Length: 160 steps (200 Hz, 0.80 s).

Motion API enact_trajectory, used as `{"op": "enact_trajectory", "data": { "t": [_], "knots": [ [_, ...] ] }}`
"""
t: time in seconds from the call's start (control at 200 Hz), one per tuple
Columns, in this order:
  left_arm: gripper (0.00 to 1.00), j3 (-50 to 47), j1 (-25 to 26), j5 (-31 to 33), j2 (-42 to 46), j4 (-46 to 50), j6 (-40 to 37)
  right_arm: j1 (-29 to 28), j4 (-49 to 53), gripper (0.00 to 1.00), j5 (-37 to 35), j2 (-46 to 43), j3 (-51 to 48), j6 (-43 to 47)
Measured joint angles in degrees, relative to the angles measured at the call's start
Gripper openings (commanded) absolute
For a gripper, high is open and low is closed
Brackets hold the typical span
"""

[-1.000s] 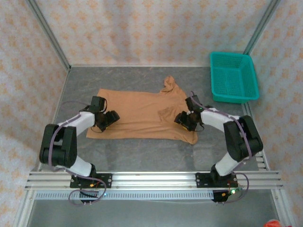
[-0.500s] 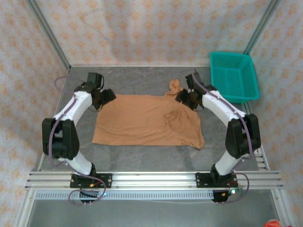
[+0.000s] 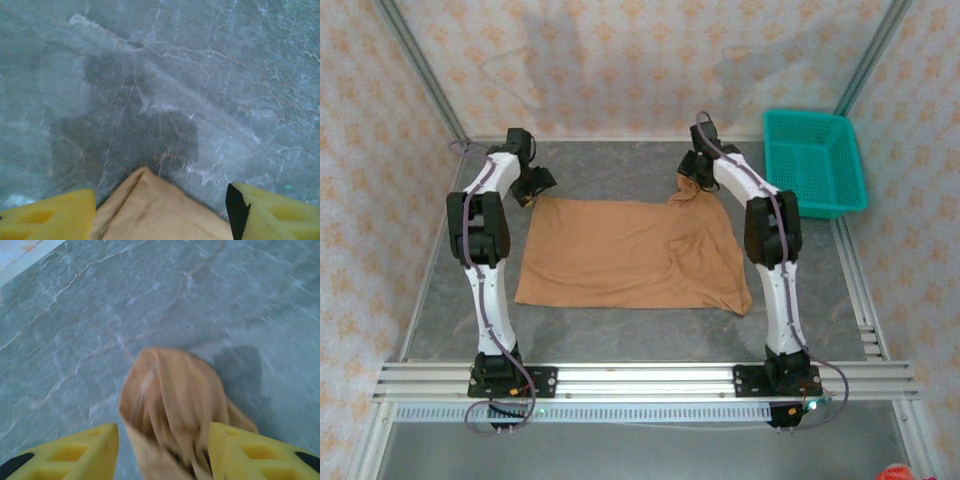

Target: Fold the inside-out t-shirt

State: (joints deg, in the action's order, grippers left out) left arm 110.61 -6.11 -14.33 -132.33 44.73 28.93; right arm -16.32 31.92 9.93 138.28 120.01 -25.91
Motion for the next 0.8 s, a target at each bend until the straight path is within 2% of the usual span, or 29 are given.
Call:
{"op": "enact_trajectory", "data": {
  "t": [0.205, 0.29, 0.36, 0.56, 0.681, 0.801],
  "knots": [
    [0.71, 5.73, 0.00, 0.02, -4.09, 2.03, -0.59, 0.00, 5.84, 0.46, -1.25, 11.91, 18.51, 3.48],
    [0.66, 6.25, -0.02, 0.39, -5.05, 2.36, -0.76, 0.04, 6.78, 0.34, -1.22, 13.68, 21.11, 4.96],
    [0.63, 6.38, -0.07, 0.50, -5.09, 2.56, -0.98, 0.11, 7.19, 0.33, -1.09, 14.05, 21.24, 5.20],
    [0.65, 7.69, -0.28, 0.90, -5.84, 3.93, -1.42, 0.68, 8.11, 0.44, -0.76, 14.14, 21.38, 6.01],
    [0.52, 7.67, -0.33, 0.96, -5.84, 4.09, -1.79, 1.05, 9.31, 0.49, -0.83, 14.14, 21.38, 7.65],
    [0.47, 6.38, -0.72, 0.94, -5.44, 3.72, -1.70, 1.36, 10.73, 0.50, -1.64, 14.12, 21.38, 9.42]
  ]
}}
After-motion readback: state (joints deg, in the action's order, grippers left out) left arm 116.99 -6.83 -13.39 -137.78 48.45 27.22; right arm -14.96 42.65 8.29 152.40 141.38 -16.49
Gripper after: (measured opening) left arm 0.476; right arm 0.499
